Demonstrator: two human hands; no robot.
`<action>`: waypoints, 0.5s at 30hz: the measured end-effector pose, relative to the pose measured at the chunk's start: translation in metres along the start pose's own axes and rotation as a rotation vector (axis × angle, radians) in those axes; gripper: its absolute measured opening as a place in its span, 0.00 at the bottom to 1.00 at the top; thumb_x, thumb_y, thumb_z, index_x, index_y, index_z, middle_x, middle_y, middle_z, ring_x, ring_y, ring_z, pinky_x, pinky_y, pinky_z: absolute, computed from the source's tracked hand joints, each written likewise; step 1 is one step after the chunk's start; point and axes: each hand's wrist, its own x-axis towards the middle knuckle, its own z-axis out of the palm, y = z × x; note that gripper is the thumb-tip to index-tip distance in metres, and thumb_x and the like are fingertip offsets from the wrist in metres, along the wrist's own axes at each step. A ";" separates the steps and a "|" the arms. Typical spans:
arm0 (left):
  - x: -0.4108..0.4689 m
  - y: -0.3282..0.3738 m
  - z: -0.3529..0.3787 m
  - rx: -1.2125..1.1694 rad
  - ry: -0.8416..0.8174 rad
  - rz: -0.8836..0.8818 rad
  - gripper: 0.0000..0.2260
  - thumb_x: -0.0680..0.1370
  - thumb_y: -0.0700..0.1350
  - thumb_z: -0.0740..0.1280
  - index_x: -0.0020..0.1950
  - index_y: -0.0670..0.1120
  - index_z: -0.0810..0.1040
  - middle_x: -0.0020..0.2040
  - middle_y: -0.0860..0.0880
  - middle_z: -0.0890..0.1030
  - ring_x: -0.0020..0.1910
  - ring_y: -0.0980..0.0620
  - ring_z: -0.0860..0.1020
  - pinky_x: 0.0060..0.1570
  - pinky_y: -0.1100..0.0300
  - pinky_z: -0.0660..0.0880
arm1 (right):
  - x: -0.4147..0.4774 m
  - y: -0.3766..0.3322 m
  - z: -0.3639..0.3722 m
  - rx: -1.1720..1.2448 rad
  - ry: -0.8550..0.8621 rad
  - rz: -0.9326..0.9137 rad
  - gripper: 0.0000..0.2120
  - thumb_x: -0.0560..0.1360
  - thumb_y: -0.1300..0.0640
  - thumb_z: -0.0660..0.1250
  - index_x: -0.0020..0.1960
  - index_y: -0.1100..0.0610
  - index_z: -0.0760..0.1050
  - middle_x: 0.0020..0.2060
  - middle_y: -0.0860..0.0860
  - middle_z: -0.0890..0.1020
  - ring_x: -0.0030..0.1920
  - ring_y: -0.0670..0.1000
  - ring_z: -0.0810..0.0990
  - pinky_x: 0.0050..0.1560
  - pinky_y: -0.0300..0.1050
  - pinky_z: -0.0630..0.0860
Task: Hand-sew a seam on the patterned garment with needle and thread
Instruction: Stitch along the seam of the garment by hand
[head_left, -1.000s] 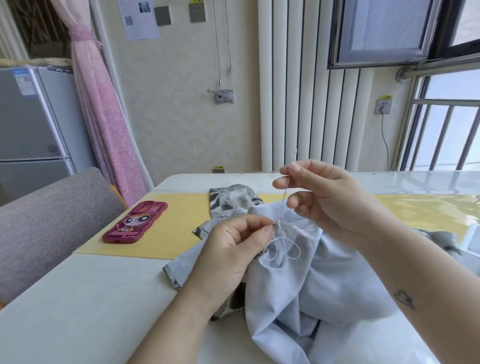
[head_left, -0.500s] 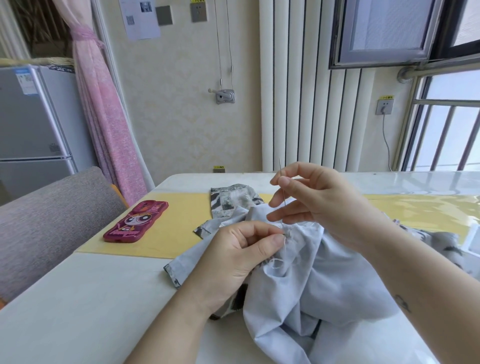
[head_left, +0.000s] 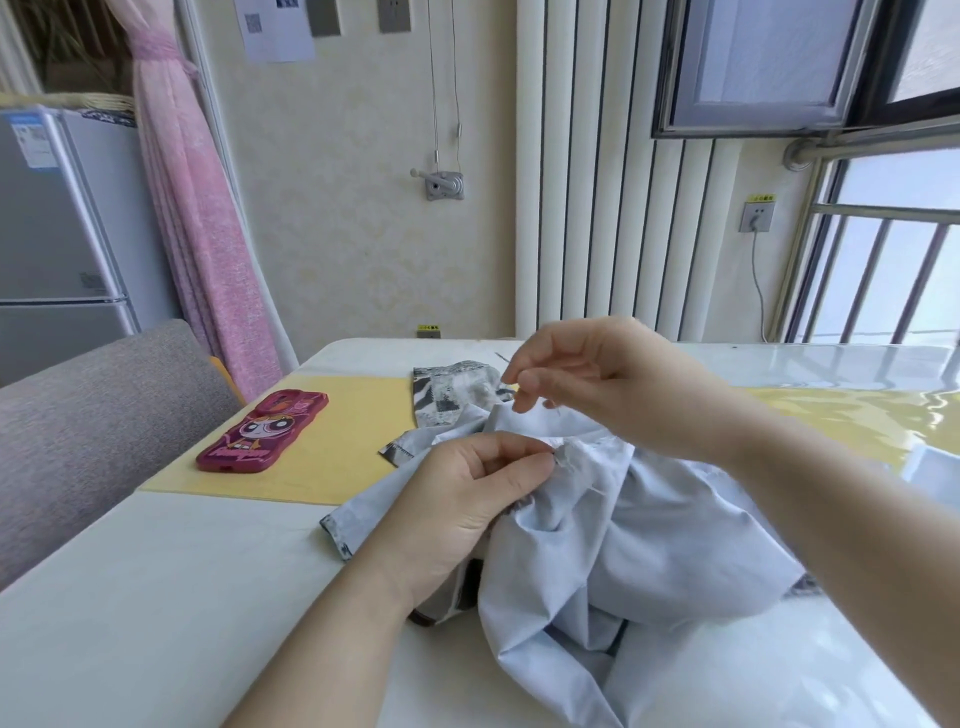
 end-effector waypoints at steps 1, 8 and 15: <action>0.001 -0.002 -0.001 -0.013 0.017 0.000 0.01 0.69 0.45 0.74 0.39 0.48 0.85 0.38 0.48 0.83 0.39 0.53 0.79 0.44 0.61 0.74 | 0.000 -0.004 -0.004 -0.059 -0.025 -0.006 0.04 0.76 0.59 0.67 0.46 0.52 0.79 0.40 0.48 0.85 0.44 0.43 0.83 0.52 0.38 0.77; 0.002 -0.002 0.000 0.019 0.081 0.054 0.06 0.68 0.46 0.71 0.41 0.47 0.85 0.42 0.46 0.83 0.44 0.50 0.79 0.50 0.56 0.72 | -0.009 -0.004 -0.017 -0.087 -0.164 0.226 0.03 0.71 0.54 0.73 0.41 0.53 0.82 0.40 0.46 0.85 0.44 0.51 0.83 0.53 0.50 0.80; -0.003 0.006 0.001 0.133 0.032 0.094 0.08 0.67 0.45 0.70 0.45 0.46 0.81 0.41 0.47 0.83 0.42 0.54 0.78 0.46 0.63 0.74 | -0.025 -0.001 -0.011 0.186 -0.112 0.398 0.05 0.68 0.61 0.75 0.36 0.57 0.78 0.33 0.53 0.83 0.34 0.49 0.80 0.42 0.41 0.77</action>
